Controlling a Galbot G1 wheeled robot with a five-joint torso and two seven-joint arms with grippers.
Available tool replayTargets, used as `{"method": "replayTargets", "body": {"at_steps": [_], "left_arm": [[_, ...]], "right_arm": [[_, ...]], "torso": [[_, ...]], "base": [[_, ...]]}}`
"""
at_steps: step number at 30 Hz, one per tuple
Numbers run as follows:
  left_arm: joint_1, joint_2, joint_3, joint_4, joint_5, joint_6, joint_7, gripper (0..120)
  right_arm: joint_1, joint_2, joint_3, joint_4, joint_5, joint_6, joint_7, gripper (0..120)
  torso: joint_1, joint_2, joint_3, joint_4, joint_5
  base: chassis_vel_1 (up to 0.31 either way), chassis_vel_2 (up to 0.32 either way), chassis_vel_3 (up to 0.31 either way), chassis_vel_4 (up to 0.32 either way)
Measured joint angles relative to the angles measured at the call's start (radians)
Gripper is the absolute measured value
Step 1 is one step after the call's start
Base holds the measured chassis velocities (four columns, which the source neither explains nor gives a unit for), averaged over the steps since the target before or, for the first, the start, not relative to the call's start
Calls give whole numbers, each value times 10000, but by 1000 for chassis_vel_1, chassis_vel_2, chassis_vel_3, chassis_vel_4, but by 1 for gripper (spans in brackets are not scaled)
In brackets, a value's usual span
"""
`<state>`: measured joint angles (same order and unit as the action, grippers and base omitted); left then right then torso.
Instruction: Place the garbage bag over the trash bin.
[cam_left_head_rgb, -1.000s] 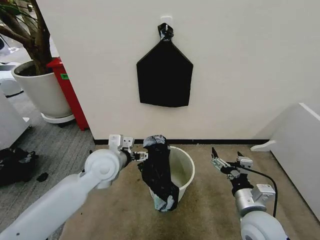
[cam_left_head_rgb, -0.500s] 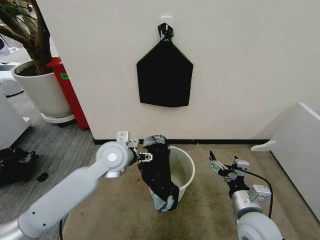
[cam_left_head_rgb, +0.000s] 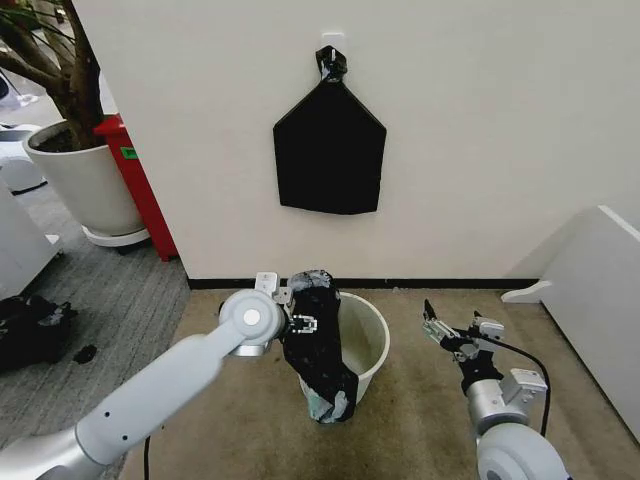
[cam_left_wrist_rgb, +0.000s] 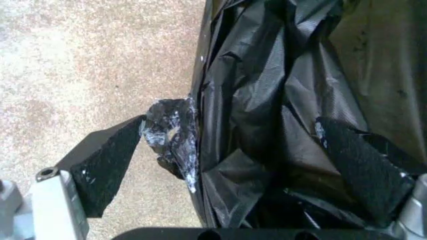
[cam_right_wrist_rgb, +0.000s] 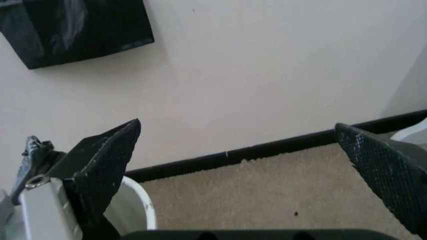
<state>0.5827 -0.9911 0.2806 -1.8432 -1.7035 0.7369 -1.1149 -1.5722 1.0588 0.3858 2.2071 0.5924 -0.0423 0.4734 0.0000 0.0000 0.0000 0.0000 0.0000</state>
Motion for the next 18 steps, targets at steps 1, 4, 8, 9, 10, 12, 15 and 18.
{"method": "replayTargets", "body": {"at_steps": [1,4,8,9,10,12,15,18], "left_arm": [[0,-3,8,0,6,-2,-46,100],[2,24,9,-110,2,-4,-156,100],[32,176,-19,-514,-154,-8,-520,100],[32,205,-35,-580,-190,-9,-589,100],[32,205,-35,-580,-190,-9,-589,100],[24,268,-69,-693,-236,-11,-692,100],[-27,297,-104,-722,-284,-13,-855,100],[-40,295,-118,-655,-295,-13,-930,100]], "right_arm": [[-6,5,4,-6,5,0,0,100],[-20,28,10,-25,13,0,-2,100],[-26,75,3,-78,15,0,-6,100],[-24,88,-7,-88,15,0,-7,100],[-24,88,-7,-88,15,0,-7,100],[-20,122,-45,-121,13,0,-7,100],[-18,176,-160,-137,3,0,-6,100],[-23,191,-234,-137,-2,0,1,100]], "torso": [[0,0,0,0,0],[0,0,0,0,-1],[0,0,0,0,-1],[0,0,0,0,0],[0,0,0,0,0],[0,0,0,1,-1],[0,0,0,0,-1],[0,0,0,0,0]], "base": [[0,0,0,0],[0,0,0,0],[0,0,0,0],[0,0,0,0],[0,0,0,0],[0,0,0,0],[0,0,0,0],[0,0,0,0]]}}
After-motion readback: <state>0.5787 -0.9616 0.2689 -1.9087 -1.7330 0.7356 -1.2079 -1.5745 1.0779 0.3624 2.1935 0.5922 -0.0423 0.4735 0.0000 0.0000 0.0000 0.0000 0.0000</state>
